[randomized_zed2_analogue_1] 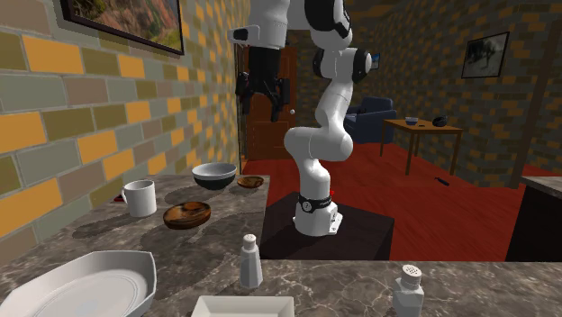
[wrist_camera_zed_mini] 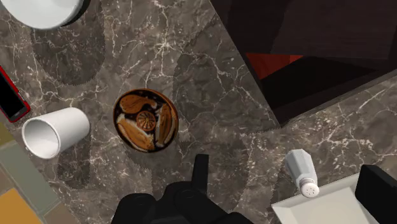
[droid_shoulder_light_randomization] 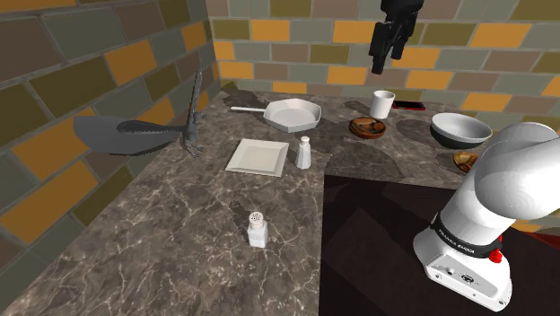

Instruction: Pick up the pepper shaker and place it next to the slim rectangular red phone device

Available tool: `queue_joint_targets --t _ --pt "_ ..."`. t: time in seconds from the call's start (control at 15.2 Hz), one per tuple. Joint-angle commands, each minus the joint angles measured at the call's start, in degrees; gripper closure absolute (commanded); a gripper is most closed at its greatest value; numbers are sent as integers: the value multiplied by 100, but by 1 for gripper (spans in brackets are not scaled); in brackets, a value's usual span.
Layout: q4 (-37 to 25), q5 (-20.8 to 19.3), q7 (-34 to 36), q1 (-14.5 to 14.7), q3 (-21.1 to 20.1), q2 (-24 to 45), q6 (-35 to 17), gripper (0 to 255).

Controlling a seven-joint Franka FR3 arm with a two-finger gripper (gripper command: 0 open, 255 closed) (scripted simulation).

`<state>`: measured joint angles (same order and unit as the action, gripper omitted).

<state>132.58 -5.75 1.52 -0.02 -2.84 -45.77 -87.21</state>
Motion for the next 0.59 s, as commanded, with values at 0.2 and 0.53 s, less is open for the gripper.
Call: queue_joint_targets --t 0.2,0.53 --pt "403 73 30 85 -42 156 -674 0" --pt "922 173 73 224 -128 599 -1829 0"
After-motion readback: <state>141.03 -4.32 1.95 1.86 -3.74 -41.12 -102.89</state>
